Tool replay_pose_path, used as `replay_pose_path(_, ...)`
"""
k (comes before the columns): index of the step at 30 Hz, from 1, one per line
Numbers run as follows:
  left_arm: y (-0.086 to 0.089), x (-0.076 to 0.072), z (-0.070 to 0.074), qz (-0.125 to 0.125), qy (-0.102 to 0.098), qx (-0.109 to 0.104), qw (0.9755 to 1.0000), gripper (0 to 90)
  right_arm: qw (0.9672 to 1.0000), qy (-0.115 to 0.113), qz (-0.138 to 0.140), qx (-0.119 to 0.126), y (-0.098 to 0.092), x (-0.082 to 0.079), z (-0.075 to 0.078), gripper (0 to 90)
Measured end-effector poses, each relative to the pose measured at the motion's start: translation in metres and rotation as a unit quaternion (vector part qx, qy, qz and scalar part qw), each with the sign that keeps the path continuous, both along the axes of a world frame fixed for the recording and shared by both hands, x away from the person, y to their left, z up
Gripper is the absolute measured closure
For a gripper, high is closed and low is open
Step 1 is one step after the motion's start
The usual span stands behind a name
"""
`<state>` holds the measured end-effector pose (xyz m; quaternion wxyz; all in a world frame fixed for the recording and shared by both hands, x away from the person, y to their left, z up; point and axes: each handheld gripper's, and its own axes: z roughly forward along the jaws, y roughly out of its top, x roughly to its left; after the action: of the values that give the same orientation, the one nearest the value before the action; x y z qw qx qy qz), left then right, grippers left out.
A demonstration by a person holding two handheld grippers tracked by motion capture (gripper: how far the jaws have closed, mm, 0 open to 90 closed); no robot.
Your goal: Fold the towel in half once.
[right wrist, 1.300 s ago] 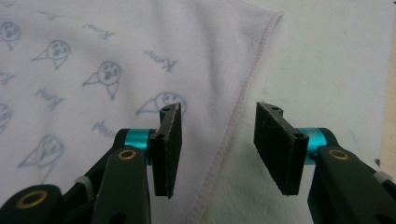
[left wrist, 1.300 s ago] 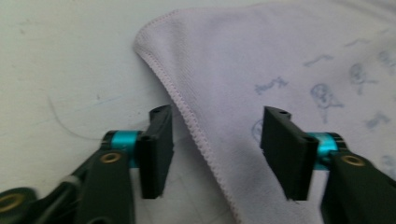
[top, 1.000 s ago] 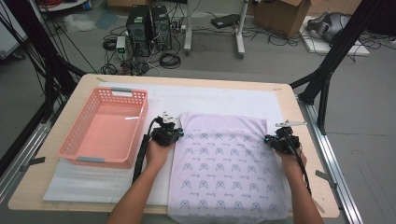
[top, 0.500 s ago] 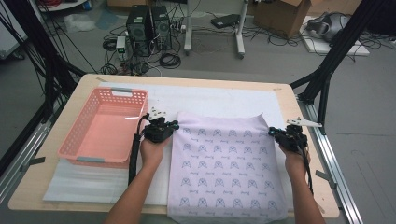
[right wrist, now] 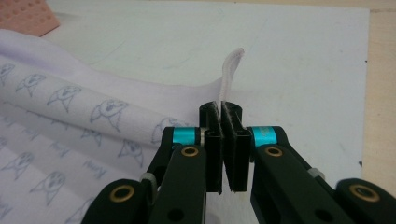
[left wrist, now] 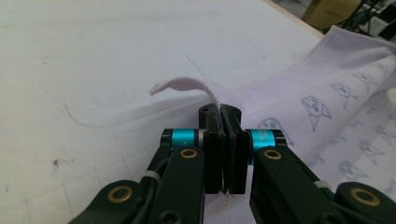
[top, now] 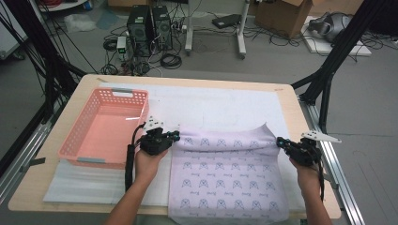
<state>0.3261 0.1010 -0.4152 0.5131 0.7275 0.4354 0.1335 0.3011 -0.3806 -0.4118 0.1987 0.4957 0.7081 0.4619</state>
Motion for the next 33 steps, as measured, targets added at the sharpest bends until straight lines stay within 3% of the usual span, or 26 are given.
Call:
replay_pose_path(11,0.008,-0.058,-0.008,-0.014,-0.001,-0.012,0.9998,87.7,0.9994,-0.007,0.02,-0.027,0.002,-0.056,-0.005,87.7)
replay_pose_path(18,0.013,-0.091,-0.012,-0.017,-0.002,-0.019,0.9997,87.6,0.9995,-0.008,0.028,-0.015,0.001,-0.088,-0.009,87.7)
replay_pose_path(27,0.012,-0.119,-0.025,-0.036,0.009,-0.012,0.9992,86.5,0.9995,0.016,0.024,-0.011,-0.009,-0.116,-0.019,88.0)
replay_pose_path(28,0.011,-0.119,-0.026,-0.039,0.009,-0.01,0.9991,82.3,0.9994,0.02,0.024,-0.012,-0.009,-0.117,-0.02,87.4)
replay_pose_path(30,0.009,-0.115,-0.025,-0.034,0.008,-0.024,0.9991,62.7,0.9992,0.029,0.022,-0.017,-0.008,-0.116,-0.022,82.9)
replay_pose_path(33,0.008,-0.1,-0.021,-0.023,0.007,-0.024,0.9994,49.4,0.9994,0.031,0.011,-0.009,-0.006,-0.11,-0.019,64.7)
